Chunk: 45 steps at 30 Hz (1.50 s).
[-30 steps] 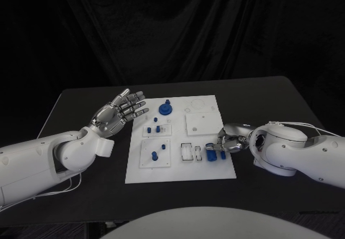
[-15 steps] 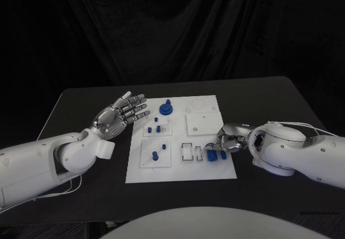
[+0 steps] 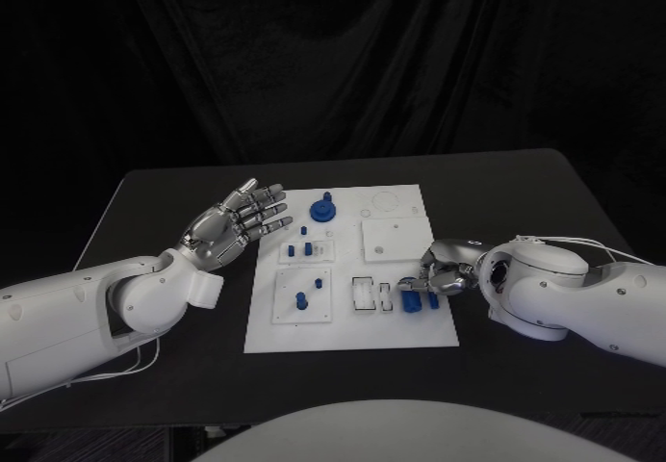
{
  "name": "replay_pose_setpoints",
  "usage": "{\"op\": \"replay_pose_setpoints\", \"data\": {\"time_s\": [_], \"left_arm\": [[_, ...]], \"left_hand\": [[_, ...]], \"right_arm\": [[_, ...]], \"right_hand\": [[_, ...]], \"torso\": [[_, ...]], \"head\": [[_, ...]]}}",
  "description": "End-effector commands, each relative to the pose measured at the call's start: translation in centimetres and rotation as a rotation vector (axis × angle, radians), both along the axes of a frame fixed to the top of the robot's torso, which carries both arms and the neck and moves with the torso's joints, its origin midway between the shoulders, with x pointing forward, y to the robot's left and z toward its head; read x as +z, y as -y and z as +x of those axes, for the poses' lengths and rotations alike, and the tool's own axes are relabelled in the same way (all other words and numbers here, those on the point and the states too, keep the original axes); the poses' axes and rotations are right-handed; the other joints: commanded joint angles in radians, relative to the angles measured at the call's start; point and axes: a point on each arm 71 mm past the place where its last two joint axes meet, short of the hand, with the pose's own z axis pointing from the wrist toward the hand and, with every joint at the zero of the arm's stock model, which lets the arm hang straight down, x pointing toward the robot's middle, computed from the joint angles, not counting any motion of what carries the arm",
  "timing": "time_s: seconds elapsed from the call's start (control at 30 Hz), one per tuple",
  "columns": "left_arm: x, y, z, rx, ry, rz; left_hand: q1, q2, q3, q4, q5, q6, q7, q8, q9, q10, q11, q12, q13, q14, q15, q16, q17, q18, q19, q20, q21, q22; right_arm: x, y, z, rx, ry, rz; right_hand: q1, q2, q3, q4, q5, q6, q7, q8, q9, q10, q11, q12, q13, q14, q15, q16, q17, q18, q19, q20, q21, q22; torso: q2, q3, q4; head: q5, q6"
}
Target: Assemble the parts on the task board
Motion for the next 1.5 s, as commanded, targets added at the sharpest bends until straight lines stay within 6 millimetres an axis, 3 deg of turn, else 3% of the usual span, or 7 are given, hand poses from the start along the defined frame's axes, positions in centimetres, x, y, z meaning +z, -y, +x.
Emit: {"op": "replay_pose_setpoints", "data": {"time_s": [0.03, 0.57, 0.8, 1.0, 1.07, 1.27, 1.5], "left_arm": [[0.0, 0.1, -0.1, -0.014, 0.002, -0.016], [-0.1, 0.1, -0.1, -0.02, -0.008, -0.012], [-0.2, 0.1, -0.2, -0.025, -0.012, -0.01], [-0.2, 0.1, -0.2, -0.025, -0.015, -0.008], [-0.2, 0.1, -0.2, -0.025, -0.015, -0.008], [-0.3, 0.0, -0.2, -0.024, -0.016, -0.007], [-0.3, -0.1, -0.1, -0.022, -0.016, -0.006]], "left_hand": [[0.007, -0.001, 0.004, 0.0, 0.005, -0.002, 0.088, 0.004, 0.0, 0.003, 0.001, 0.005, 0.001, 0.002, 0.002, 0.006, 0.002, -0.02, 0.006, -0.003, 0.004, -0.001], [0.008, -0.002, 0.006, -0.001, 0.006, -0.003, 0.089, 0.004, 0.0, 0.003, 0.002, 0.005, 0.001, 0.001, 0.002, 0.006, 0.002, -0.02, 0.005, -0.002, 0.004, -0.002], [0.008, -0.002, 0.006, -0.002, 0.006, -0.003, 0.089, 0.005, 0.0, 0.003, 0.003, 0.006, 0.002, 0.001, 0.003, 0.007, 0.002, -0.02, 0.005, -0.003, 0.004, -0.002], [0.009, -0.002, 0.007, -0.003, 0.007, -0.002, 0.09, 0.005, 0.0, 0.003, 0.004, 0.007, 0.002, 0.002, 0.003, 0.007, 0.002, -0.02, 0.006, -0.003, 0.004, -0.002], [0.009, -0.002, 0.007, -0.003, 0.007, -0.002, 0.09, 0.005, 0.0, 0.003, 0.004, 0.007, 0.002, 0.002, 0.003, 0.007, 0.002, -0.02, 0.006, -0.003, 0.004, -0.002], [0.009, -0.002, 0.007, -0.003, 0.007, -0.002, 0.09, 0.005, 0.0, 0.003, 0.004, 0.007, 0.002, 0.002, 0.003, 0.007, 0.002, -0.02, 0.006, -0.003, 0.004, -0.002], [0.01, -0.002, 0.008, -0.004, 0.008, -0.002, 0.091, 0.005, 0.0, 0.003, 0.005, 0.008, 0.002, 0.001, 0.003, 0.008, 0.002, -0.02, 0.006, -0.003, 0.004, -0.001]], "right_arm": [[-0.2, 0.0, 0.0, -0.011, -0.002, -0.034], [-1.3, -0.5, 0.0, 0.001, -0.024, -0.05], [-1.5, -0.8, 0.1, 0.006, -0.024, -0.049], [-1.7, -0.8, 0.2, -0.005, -0.052, -0.024], [-1.7, -0.8, 0.2, -0.011, -0.058, -0.002], [-1.5, -1.0, 0.2, -0.035, -0.056, 0.084], [-1.0, -1.2, 0.1, -0.075, -0.031, 0.209]], "right_hand": [[0.001, -0.005, -0.001, -0.003, 0.006, 0.003, -0.002, -0.006, 0.001, 0.106, -0.008, 0.003, 0.263, 0.105, -0.008, 0.003, 0.263, -0.012, 0.059, -0.008, 0.003, 0.227], [-0.013, -0.027, -0.01, -0.003, 0.034, 0.008, -0.001, -0.015, 0.008, 0.106, -0.008, 0.003, 0.263, 0.103, -0.008, -0.003, 0.254, -0.009, 0.054, -0.008, -0.006, 0.224], [0.076, -0.034, 0.036, -0.052, 0.205, -0.004, 0.0, -0.035, 0.023, 0.106, -0.008, 0.003, 0.263, 0.103, -0.009, -0.004, 0.251, -0.008, 0.052, -0.009, -0.009, 0.223], [0.119, -0.043, 0.069, -0.087, 0.296, -0.015, 0.002, -0.05, 0.027, 0.106, -0.005, 0.003, 0.263, 0.102, -0.007, -0.005, 0.249, -0.008, 0.05, -0.008, -0.011, 0.222], [0.164, -0.039, 0.109, -0.119, 0.397, -0.021, -0.002, -0.056, 0.03, 0.106, -0.009, 0.003, 0.263, 0.102, -0.01, -0.005, 0.249, -0.007, 0.05, -0.009, -0.012, 0.221], [0.162, -0.056, 0.197, -0.143, 0.555, -0.011, -0.007, -0.052, 0.052, 0.106, -0.013, 0.003, 0.263, 0.104, -0.013, -0.002, 0.255, -0.008, 0.052, -0.013, -0.007, 0.223], [0.122, -0.071, 0.271, -0.144, 0.679, -0.001, -0.011, -0.039, 0.08, 0.106, -0.018, 0.003, 0.263, 0.104, -0.017, -0.001, 0.256, -0.008, 0.052, -0.016, -0.007, 0.223]], "torso": [[0.001, 0.0009, 0.0003], [0.0, 0.0003, -0.0001], [0.0, 0.0002, -0.0003], [0.0, 0.0002, -0.0001], [0.0, 0.0001, -0.0002], [0.001, 0.0001, 0.0005], [0.0, 0.0003, -0.0007]], "head": [[0.0, 0.0], [0.003, 0.0], [0.003, 0.0], [0.005, 0.0], [0.006, 0.0], [0.006, 0.0], [0.012, 0.0]]}}
